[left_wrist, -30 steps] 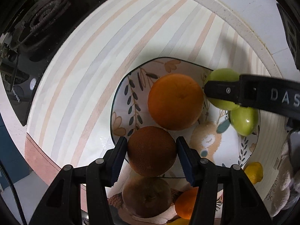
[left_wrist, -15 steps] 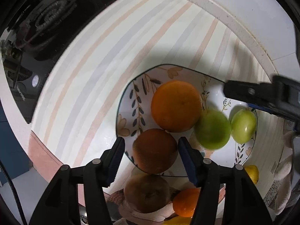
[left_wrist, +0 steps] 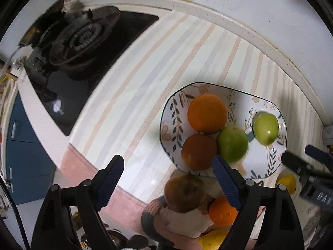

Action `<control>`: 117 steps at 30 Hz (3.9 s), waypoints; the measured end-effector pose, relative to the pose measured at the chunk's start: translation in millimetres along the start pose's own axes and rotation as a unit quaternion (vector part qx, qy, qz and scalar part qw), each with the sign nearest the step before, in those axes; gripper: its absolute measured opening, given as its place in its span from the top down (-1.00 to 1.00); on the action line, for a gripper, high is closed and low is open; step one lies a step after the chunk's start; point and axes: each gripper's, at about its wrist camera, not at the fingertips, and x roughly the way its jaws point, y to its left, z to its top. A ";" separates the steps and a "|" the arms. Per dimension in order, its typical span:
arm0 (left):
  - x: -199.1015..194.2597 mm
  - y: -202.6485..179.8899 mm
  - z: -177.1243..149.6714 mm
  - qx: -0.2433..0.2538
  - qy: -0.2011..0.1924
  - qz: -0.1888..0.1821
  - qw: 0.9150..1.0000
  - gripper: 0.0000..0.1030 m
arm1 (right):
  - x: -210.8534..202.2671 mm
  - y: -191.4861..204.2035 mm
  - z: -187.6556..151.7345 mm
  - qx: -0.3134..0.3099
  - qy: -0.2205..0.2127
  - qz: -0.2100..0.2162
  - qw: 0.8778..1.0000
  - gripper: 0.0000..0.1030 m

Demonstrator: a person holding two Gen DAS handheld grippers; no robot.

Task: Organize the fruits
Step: 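Move both tools back over the remaining fruit on the placemat, then grasp a brown apple with the left tool while the right tool grasps an orange, then set brown apple and orange onto the plate and release both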

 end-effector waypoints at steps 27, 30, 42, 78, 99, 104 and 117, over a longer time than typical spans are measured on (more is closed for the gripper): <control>-162.2 -17.3 -111.0 0.005 -0.137 -0.025 0.990 -0.68 | -176.3 0.2 -116.4 -0.026 -0.132 0.015 0.991 -0.82; -172.6 -19.9 -117.4 0.008 -0.141 -0.033 0.989 -0.68 | -190.5 0.6 -124.4 -0.028 -0.141 0.018 0.989 -0.82; -186.0 -29.3 -130.6 0.014 -0.142 -0.044 0.989 -0.68 | -205.6 -5.2 -135.6 -0.024 -0.151 0.026 0.988 -0.82; 10.2 30.6 -66.6 -0.012 0.003 0.021 1.000 -0.99 | 96.8 67.6 -88.1 -0.031 0.079 0.076 0.994 -0.27; 68.7 -24.6 -78.6 0.068 0.047 -0.035 0.996 -0.25 | 90.2 10.4 -107.7 0.023 0.085 0.070 0.994 -0.29; 68.0 -16.9 -96.8 0.048 0.052 -0.043 0.997 -0.25 | 85.8 6.0 -107.8 0.018 0.076 0.068 0.995 -0.28; -26.2 -44.2 -16.2 0.077 -0.031 -0.099 0.992 -0.25 | 25.5 -30.3 -60.9 0.061 0.006 0.100 0.993 -0.27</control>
